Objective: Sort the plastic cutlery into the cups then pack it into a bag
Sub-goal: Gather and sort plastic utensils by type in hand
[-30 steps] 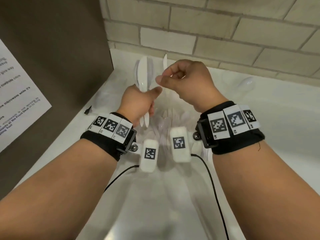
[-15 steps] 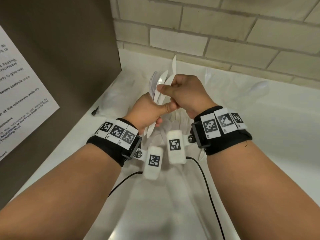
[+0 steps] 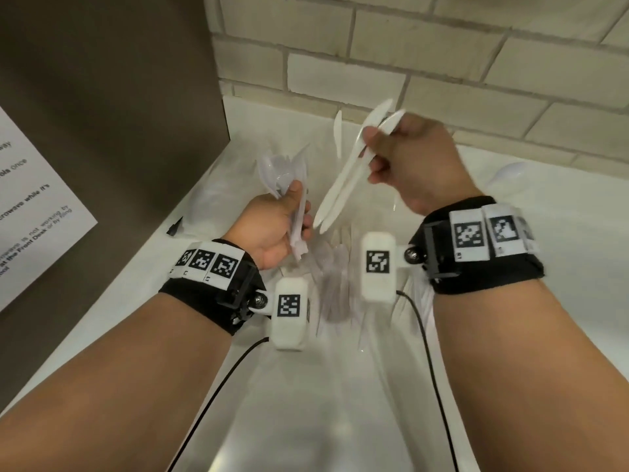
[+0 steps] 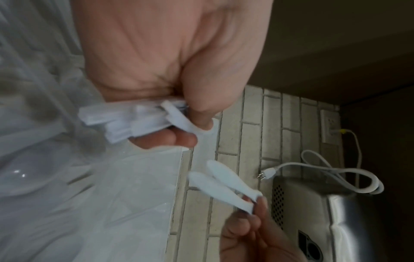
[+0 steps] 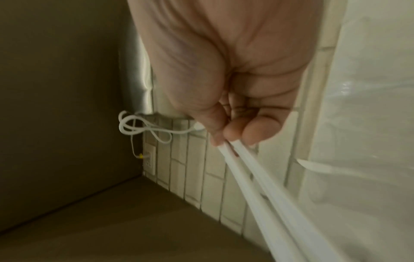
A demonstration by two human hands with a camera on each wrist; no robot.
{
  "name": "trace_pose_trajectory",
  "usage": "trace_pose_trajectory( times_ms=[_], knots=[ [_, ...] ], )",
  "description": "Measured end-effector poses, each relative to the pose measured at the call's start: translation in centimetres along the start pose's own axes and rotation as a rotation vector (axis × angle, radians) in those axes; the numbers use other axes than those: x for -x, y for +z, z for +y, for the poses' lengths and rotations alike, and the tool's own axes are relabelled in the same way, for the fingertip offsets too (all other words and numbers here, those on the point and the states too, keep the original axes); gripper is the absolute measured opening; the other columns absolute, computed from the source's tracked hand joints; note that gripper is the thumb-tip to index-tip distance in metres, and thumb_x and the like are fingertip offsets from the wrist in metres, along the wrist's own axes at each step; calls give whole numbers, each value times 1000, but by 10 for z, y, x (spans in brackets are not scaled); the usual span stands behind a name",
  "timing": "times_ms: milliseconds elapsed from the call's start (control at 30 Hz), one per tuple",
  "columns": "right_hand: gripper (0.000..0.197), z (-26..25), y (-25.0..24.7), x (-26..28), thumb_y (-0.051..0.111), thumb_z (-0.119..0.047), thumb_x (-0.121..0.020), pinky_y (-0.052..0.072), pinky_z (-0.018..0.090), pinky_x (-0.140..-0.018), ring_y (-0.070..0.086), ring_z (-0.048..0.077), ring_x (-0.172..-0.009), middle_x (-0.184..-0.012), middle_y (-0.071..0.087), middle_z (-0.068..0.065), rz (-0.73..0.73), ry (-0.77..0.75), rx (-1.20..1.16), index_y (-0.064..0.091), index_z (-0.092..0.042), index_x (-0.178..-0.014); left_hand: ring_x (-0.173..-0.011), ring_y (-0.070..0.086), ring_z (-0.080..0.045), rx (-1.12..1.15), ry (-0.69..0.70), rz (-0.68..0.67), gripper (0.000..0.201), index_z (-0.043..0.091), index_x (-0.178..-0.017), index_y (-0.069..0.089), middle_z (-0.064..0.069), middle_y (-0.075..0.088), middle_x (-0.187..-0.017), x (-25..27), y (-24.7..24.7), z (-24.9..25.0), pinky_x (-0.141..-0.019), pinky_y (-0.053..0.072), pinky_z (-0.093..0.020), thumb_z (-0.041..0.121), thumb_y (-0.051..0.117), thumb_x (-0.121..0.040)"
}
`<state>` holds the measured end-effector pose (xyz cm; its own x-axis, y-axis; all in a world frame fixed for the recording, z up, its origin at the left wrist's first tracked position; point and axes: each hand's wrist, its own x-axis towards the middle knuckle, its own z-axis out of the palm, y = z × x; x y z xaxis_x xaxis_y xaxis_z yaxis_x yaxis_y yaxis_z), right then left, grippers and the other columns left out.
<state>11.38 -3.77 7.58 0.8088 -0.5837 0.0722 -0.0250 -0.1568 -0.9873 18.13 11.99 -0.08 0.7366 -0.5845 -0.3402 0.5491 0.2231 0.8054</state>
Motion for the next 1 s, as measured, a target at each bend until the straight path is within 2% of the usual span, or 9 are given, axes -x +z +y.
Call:
trace_pose_trajectory(
  times_ms=[133,233,333,500,600,700,833,900,1000],
  knots=[
    [3,-13,-12,-31,60,-14,-91,59,35,-57,57,11,-49,-71,62,4,327,-239,35,58,-15,-89,-46,44,-8,48,-14,-42,19,14,-90,56,-1,52,-74,-3,-5,3,-44,39,-21,30,48,-98],
    [5,2,-3,-58,61,-20,-87,57,46,-63,64,25,-60,-73,65,11,401,-324,212,57,-19,-85,-46,45,-8,37,4,-98,27,13,-94,58,0,59,-75,-5,-9,4,-44,40,-21,37,48,-95],
    [18,25,7,-84,60,-24,-88,56,46,-69,66,35,-73,-78,66,16,344,-279,360,59,-7,-94,-47,44,-7,-5,33,-103,41,9,-101,61,2,60,-74,-4,-11,5,-44,39,-21,45,57,-81],
    [19,48,16,-118,61,-24,-88,57,47,-73,67,37,-80,-87,69,14,211,-137,552,52,-8,-87,-53,43,-10,-27,23,-136,43,7,-110,58,0,54,-77,-6,-11,3,-47,39,-22,26,68,-72],
    [35,51,17,-125,69,-34,-83,57,44,-82,69,31,-91,-101,71,12,146,-43,587,61,-8,-104,-56,47,-12,-47,23,-148,40,8,-107,61,0,56,-76,-7,-9,1,-50,42,-25,25,68,-72],
    [48,45,10,-119,72,-37,-79,56,42,-87,68,28,-98,-109,70,10,194,-18,541,61,-10,-116,-58,51,-12,-80,23,-154,36,9,-107,64,2,58,-76,-7,-8,-1,-53,45,-25,26,66,-75],
    [19,27,3,-76,65,-31,-87,59,34,-69,67,17,-69,-83,70,2,220,-107,350,65,-15,-97,-58,56,-11,-82,4,-199,34,12,-109,64,3,61,-78,-4,-5,-3,-55,49,-27,28,63,-80],
    [12,21,3,-42,62,-27,-92,53,28,-56,58,12,-56,-81,66,1,94,-86,198,65,-16,-94,-58,56,-12,-49,-22,-252,31,11,-107,64,3,61,-77,0,-1,-4,-55,49,-26,28,61,-81],
    [22,20,-1,-2,66,-26,-90,50,27,-53,55,12,-56,-88,62,4,-153,8,-17,62,-15,-108,-58,57,-12,-82,-50,-297,29,14,-103,65,5,63,-76,5,5,-6,-54,50,-26,30,61,-80]
  ],
)
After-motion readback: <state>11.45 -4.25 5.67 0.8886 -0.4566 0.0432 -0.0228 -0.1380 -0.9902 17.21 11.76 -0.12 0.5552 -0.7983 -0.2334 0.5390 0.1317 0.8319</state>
